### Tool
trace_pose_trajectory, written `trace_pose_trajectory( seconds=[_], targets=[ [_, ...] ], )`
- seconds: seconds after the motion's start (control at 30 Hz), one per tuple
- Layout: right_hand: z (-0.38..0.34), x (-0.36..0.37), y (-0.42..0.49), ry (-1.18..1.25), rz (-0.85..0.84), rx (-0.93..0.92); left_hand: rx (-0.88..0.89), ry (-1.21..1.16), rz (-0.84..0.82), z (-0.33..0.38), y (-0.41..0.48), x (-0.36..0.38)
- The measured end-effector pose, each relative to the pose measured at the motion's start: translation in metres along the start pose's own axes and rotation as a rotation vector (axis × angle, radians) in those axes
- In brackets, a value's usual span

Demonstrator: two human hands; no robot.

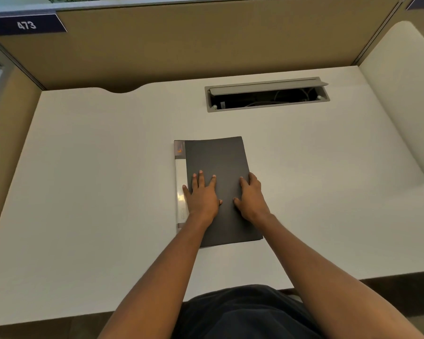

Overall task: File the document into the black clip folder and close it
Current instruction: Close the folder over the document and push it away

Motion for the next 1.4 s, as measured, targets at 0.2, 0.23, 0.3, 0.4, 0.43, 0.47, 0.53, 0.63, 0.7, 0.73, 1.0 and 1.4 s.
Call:
trace_pose_trajectory(
  seconds=[0.2,0.23,0.3,0.4,0.43,0.47,0.53,0.63,0.7,0.73,1.0,1.4],
  targets=[
    [-0.012,0.023,-0.007,-0.315,0.026,-0.198,-0.002,-0.004,0.01,0.0,0.0,0.002],
    [-0.014,0.027,-0.008,-0.326,0.013,-0.225,0.001,-0.006,0.013,-0.001,0.0,0.002],
    [-0.016,0.038,-0.01,-0.315,-0.035,-0.244,0.007,-0.011,0.022,-0.001,0.0,0.003],
    [-0.016,0.045,-0.011,-0.338,-0.072,-0.25,0.016,-0.018,0.072,-0.005,-0.002,0.003],
    [-0.016,0.046,-0.011,-0.342,-0.078,-0.246,0.015,-0.024,0.1,-0.008,-0.003,0.002],
    [-0.015,0.046,-0.01,-0.345,-0.081,-0.243,0.007,-0.031,0.13,-0.011,-0.005,0.002],
    [-0.014,0.046,-0.009,-0.342,-0.085,-0.239,-0.039,-0.05,0.195,-0.021,-0.009,-0.001],
    [-0.012,0.048,-0.01,-0.331,-0.076,-0.242,-0.182,-0.074,0.284,-0.04,-0.017,-0.007],
    [-0.01,0.049,-0.011,-0.326,-0.064,-0.247,-0.293,-0.102,0.29,-0.053,-0.021,-0.01],
    [-0.01,0.05,-0.012,-0.322,-0.058,-0.249,-0.33,-0.121,0.282,-0.059,-0.023,-0.011],
    [-0.005,0.04,-0.012,-0.338,0.036,-0.201,-0.388,-0.216,0.31,-0.069,-0.022,-0.023],
    [0.012,0.017,-0.009,-0.263,0.088,-0.098,-0.573,-0.997,0.33,-0.09,-0.021,-0.02]
  ],
)
Point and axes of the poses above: each hand's wrist, its own y-axis towards the middle knuckle, its own x-axis out of the palm, z = x × y, the point moved 7 cm from there along y, towards the middle knuckle, and after that the axes turned 9 degrees about z, right-handed, at the moved point
